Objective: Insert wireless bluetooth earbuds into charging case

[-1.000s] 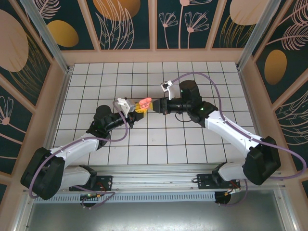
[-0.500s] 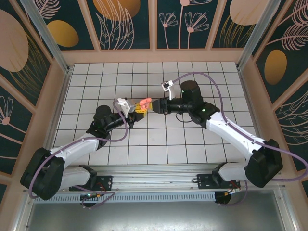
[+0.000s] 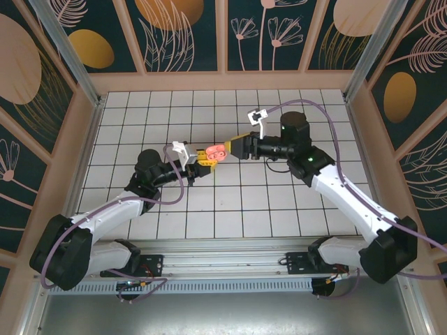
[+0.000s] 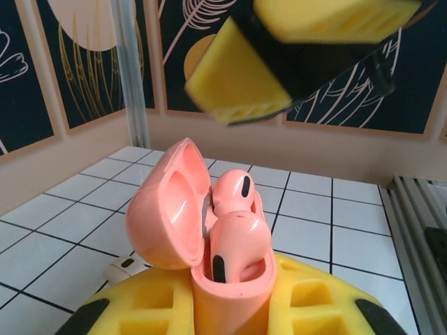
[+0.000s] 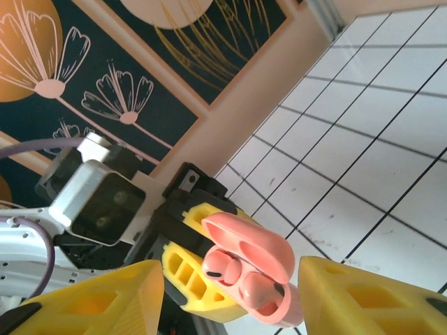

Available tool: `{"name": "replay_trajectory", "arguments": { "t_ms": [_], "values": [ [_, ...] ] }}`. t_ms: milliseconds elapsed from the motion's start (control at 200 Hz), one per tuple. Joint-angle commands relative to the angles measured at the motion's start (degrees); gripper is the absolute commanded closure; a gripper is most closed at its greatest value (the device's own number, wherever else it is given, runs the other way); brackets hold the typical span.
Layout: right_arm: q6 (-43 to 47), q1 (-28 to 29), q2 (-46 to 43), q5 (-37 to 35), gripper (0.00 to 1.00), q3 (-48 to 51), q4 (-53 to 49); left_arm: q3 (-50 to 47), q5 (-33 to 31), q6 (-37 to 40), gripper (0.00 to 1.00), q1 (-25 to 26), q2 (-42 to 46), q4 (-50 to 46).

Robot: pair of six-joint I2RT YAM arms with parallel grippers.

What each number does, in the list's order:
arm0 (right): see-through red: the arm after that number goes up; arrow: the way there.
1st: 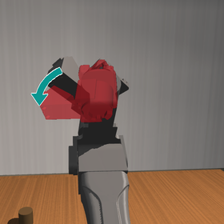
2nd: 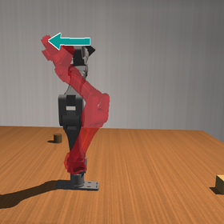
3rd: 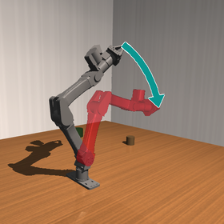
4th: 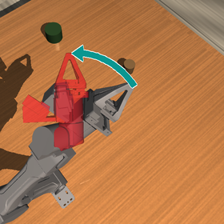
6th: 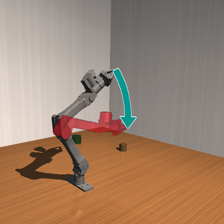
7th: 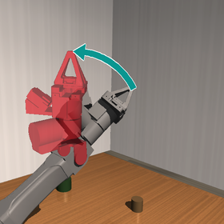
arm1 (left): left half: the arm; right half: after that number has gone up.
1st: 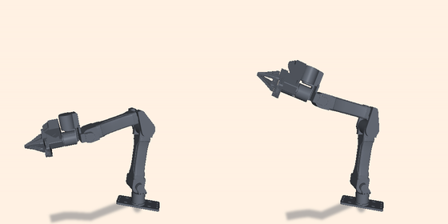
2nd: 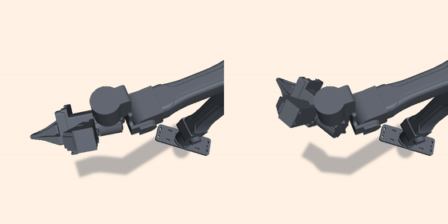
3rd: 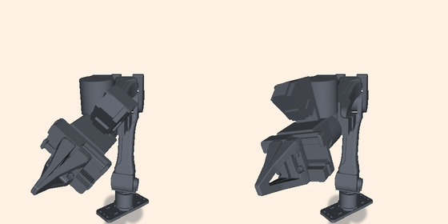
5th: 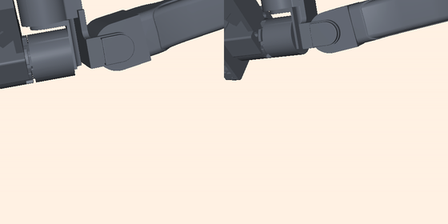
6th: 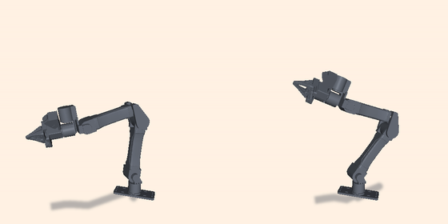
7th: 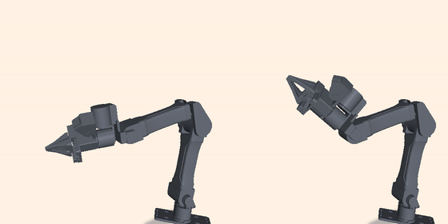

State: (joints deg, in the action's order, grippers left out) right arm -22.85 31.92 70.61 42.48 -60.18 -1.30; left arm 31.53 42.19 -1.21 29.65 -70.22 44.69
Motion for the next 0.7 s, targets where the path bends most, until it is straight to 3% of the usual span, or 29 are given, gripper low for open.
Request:
{"name": "replay_trajectory", "arguments": {
  "t_ms": [0, 325, 696],
  "values": [
    [0.2, 0.0, 2.3, 5.7, 0.46, -2.4, 1.9, 2.0, 2.7, -0.7, 0.85, 0.3, 1.1, 0.7],
    [-0.5, 1.2, 5.9, 12.1, 0.46, -3.8, 6.5, 2.7, 2.6, -0.3, 0.85, 0.3, 0.7, 0.0],
    [-1.0, 0.9, 0.9, 12.7, 0.47, 0.3, 10.3, 2.7, 0.2, 0.9, 0.86, 0.3, 0.8, -3.0]
  ]
}}
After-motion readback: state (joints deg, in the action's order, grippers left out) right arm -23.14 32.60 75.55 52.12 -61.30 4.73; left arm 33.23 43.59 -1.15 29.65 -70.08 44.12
